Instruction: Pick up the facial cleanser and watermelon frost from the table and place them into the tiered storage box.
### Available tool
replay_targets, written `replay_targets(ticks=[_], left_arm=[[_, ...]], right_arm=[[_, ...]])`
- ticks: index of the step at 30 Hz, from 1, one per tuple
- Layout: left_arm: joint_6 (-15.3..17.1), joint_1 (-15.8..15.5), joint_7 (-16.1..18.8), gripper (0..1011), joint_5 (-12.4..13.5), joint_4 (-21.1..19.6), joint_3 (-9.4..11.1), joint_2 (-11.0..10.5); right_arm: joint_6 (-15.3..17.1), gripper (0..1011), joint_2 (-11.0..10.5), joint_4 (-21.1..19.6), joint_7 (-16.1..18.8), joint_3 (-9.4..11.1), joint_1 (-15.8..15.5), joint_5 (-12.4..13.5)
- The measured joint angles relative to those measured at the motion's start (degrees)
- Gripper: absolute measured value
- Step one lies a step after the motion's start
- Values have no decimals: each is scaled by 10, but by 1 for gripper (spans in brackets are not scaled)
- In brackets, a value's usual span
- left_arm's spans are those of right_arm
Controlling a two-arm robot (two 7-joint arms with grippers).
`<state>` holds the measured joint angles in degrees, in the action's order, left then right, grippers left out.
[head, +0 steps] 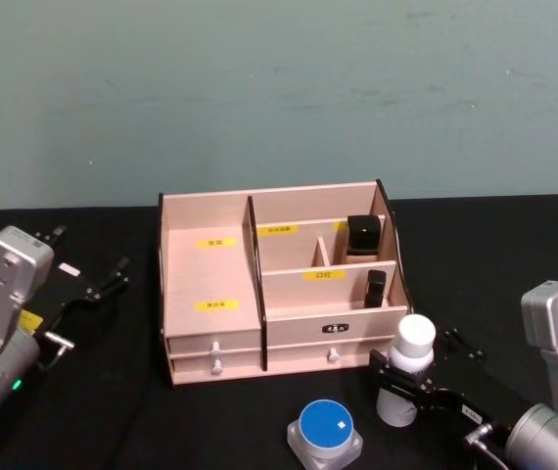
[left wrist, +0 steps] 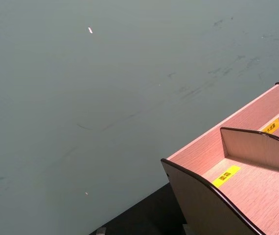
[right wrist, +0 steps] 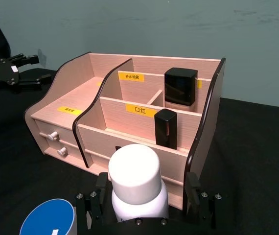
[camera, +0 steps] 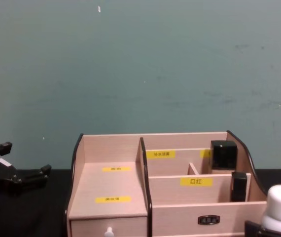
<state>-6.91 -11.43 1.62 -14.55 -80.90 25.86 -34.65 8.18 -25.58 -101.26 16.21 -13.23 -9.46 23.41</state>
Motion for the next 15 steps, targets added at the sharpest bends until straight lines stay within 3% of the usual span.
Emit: replay_targets(ticks=[3,15], left_arm=[[0,0,0,1010,0,0,0,0],[0,0,0,1010,0,0,0,0]], right_arm=[[0,1000,-1,-1,0,0,-1,0],[2,734,-2,-3,-1,0,-1,1]])
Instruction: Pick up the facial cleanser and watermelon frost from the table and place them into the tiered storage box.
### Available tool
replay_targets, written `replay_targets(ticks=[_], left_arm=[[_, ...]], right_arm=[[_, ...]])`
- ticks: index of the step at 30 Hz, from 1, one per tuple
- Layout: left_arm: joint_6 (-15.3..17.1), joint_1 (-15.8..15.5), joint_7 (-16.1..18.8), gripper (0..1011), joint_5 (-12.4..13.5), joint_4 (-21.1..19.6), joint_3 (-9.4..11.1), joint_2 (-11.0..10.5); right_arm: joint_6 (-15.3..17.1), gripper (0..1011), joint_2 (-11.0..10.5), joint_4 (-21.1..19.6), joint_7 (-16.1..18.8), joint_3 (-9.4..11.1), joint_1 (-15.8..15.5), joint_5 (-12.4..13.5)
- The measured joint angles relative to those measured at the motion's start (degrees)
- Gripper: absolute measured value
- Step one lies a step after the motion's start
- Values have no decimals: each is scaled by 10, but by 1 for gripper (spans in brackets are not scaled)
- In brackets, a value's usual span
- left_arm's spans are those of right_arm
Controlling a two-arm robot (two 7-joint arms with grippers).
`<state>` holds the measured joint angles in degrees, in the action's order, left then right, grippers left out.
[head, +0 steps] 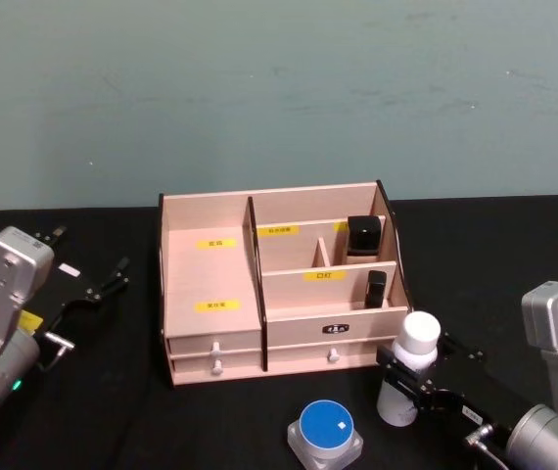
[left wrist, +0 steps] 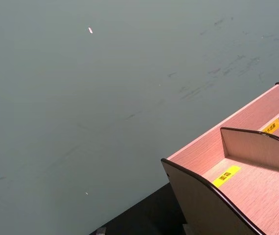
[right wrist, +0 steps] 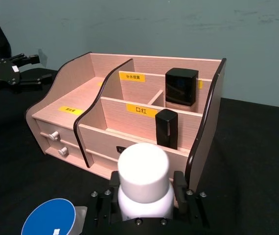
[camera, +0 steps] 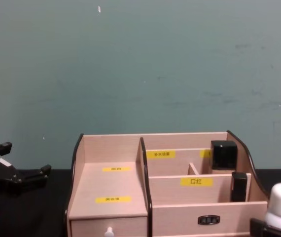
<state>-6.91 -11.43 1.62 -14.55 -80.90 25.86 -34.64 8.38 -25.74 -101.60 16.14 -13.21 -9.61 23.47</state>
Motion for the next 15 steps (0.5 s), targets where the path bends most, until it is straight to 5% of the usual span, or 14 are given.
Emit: replay_targets(ticks=[4,15], left_arm=[[0,0,0,1010,0,0,0,0],[0,0,0,1010,0,0,0,0]], right_arm=[[5,607,-1,-2,-1,0,0,0],[32,604,-2,-17,-4,-10,24,-15]])
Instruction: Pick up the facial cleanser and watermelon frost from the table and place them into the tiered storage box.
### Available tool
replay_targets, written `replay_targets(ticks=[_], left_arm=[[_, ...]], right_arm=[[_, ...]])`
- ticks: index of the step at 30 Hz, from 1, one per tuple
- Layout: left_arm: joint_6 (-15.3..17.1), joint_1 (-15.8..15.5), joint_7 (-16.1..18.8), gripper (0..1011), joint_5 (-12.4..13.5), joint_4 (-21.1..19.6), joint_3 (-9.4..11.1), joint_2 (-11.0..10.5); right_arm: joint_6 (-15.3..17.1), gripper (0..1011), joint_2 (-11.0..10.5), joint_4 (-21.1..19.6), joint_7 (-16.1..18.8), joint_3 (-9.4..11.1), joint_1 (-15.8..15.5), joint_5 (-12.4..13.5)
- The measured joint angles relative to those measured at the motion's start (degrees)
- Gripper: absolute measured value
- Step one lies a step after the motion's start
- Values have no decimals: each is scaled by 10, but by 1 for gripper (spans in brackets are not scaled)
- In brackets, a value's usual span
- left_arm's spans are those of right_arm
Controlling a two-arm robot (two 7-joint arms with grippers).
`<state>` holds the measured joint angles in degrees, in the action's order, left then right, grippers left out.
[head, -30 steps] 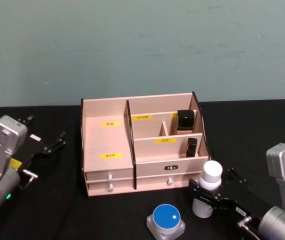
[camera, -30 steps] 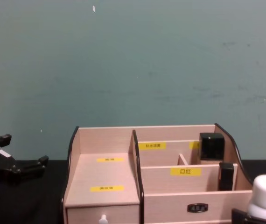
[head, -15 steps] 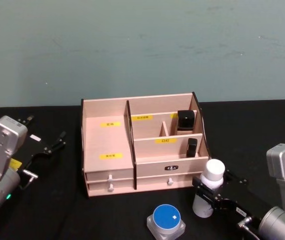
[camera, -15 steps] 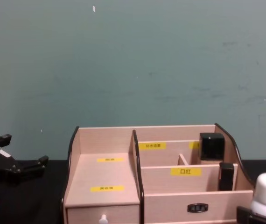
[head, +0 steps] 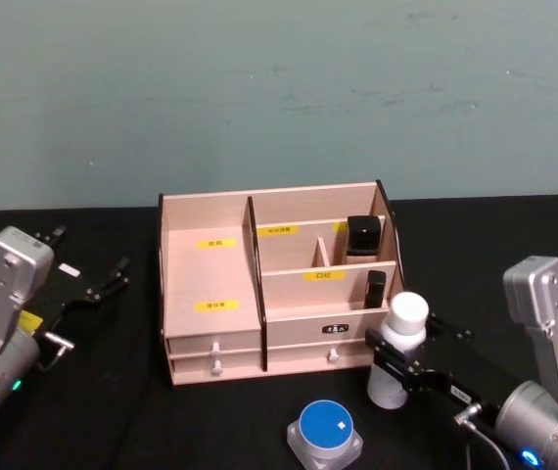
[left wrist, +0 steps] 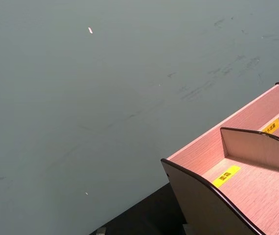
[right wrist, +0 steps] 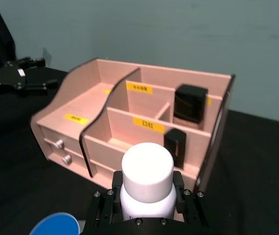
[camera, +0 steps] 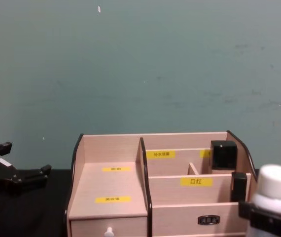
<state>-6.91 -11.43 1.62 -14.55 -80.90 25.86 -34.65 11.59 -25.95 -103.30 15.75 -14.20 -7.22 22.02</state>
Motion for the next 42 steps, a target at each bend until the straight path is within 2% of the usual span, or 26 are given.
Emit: replay_targets(ticks=[6,11,12,15,21,32,42], left_arm=[[0,0,0,1010,0,0,0,0],[0,0,0,1010,0,0,0,0],[0,0,0,1010,0,0,0,0],[0,0,0,1009,0,0,0,0],[0,0,0,1009,0,0,0,0],[0,0,0,1010,0,0,0,0],[0,0,0,1010,0,0,0,0]], right_arm=[[16,604,4,-15,0,-11,28,-10],[26,604,15,-22,4,-27,77,-22],[26,604,19,-21,7,-32,95,-26],[26,603,24,-13,13,-39,120,-30],[13,604,41,31,29,-57,182,-36],[-16,604,65,114,56,-84,248,-36],[-36,603,84,175,73,-110,289,-39]])
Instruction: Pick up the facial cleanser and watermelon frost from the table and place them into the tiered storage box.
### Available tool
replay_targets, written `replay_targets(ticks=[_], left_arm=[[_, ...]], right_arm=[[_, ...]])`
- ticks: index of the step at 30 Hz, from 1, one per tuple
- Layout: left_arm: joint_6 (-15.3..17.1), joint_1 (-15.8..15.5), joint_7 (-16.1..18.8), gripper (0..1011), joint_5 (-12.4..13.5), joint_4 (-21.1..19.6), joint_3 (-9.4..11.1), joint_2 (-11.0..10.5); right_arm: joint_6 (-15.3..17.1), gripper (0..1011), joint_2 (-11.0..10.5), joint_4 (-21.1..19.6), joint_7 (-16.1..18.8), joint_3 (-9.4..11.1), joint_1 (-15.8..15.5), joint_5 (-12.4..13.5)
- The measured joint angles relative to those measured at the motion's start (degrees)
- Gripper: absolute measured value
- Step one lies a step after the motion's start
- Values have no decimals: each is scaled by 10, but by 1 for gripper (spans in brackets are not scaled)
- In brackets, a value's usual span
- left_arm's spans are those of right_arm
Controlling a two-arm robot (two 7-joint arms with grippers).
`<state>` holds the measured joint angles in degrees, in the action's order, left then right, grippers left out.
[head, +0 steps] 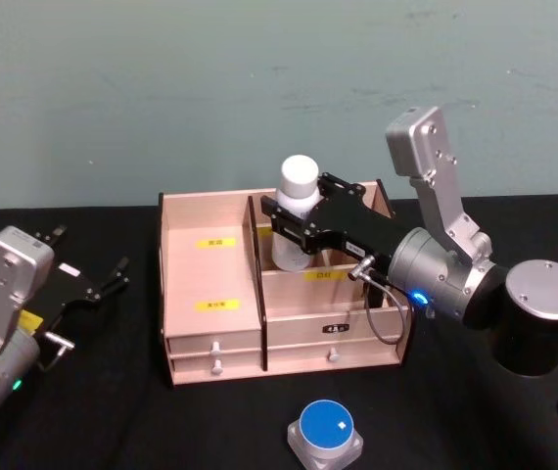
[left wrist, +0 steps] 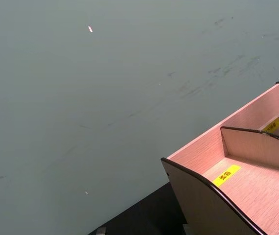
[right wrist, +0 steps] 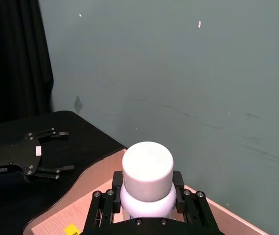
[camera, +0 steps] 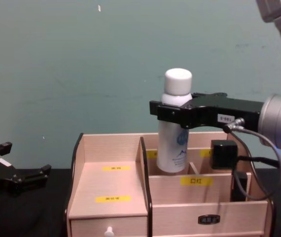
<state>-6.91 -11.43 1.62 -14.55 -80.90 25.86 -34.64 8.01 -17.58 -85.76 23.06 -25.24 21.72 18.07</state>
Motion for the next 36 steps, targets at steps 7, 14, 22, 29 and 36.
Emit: replay_targets(ticks=[7,14,22,29,36], left_arm=[[0,0,0,1010,0,0,0,0],[0,0,0,1010,0,0,0,0],[0,0,0,1010,0,0,0,0],[0,0,0,1010,0,0,0,0],[0,0,0,1010,0,0,0,0]], right_arm=[[-11,604,5,23,1,-7,15,-9],[-21,603,9,43,0,-9,23,-15],[-34,603,18,72,6,-8,31,-15],[-44,603,25,90,12,-10,37,-14],[-47,603,29,105,16,-12,41,-14]])
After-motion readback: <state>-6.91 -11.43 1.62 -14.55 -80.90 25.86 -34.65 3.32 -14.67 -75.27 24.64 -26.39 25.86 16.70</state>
